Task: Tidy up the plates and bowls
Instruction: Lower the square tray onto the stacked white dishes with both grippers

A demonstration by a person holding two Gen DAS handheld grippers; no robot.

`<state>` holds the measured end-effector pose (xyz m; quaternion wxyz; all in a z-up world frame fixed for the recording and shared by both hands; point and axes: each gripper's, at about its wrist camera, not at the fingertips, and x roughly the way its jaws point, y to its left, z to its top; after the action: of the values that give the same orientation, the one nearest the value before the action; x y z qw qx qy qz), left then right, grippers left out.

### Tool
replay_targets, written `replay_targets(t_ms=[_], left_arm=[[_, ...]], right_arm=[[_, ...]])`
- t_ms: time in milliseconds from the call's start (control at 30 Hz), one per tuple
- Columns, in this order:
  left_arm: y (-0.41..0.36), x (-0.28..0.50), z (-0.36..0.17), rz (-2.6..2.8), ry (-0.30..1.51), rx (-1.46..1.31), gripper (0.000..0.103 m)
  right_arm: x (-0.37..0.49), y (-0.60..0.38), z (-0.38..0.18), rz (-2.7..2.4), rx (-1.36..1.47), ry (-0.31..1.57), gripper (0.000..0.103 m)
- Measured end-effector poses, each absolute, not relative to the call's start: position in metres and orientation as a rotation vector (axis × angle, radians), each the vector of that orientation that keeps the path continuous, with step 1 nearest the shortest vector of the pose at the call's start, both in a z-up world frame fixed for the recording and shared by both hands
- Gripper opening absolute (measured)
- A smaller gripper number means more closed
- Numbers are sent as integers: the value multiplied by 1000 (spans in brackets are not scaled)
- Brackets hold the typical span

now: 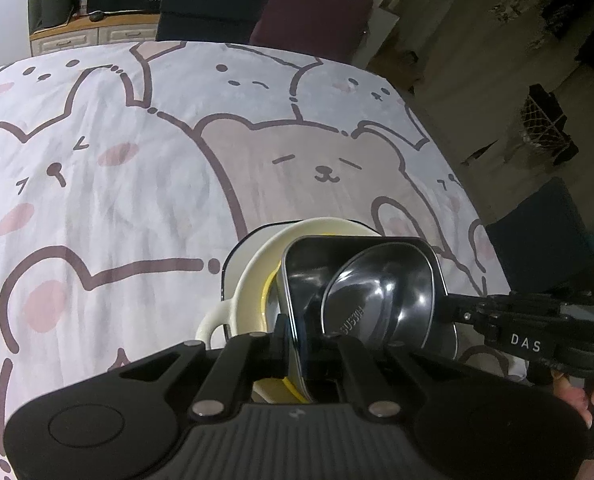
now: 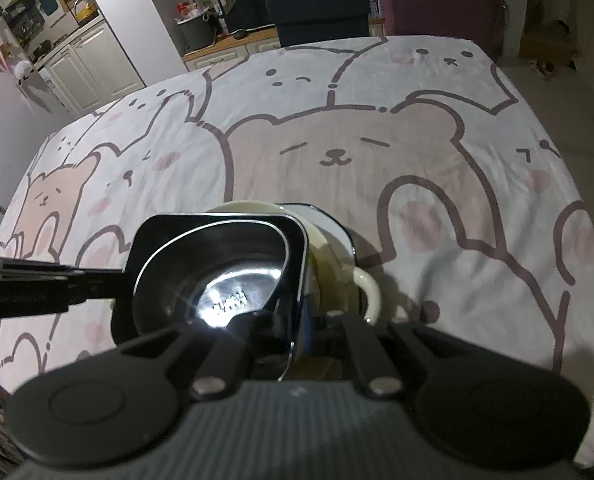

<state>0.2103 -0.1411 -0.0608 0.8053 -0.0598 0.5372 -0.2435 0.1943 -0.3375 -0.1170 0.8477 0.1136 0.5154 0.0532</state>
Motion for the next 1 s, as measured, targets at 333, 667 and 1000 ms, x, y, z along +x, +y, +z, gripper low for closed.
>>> replay_targets(t_ms=[333, 667, 1000], left_arm=[[-144, 211, -63, -523, 1158, -122, 5], [-144, 211, -63, -524, 1159, -122, 5], [-144, 211, -63, -528, 1157, -116, 6]], right_arm=[[200, -335, -121, 106, 232, 1100, 7], [203, -334, -125, 102, 226, 1109, 7], [203, -334, -125, 102, 219, 1108, 7]])
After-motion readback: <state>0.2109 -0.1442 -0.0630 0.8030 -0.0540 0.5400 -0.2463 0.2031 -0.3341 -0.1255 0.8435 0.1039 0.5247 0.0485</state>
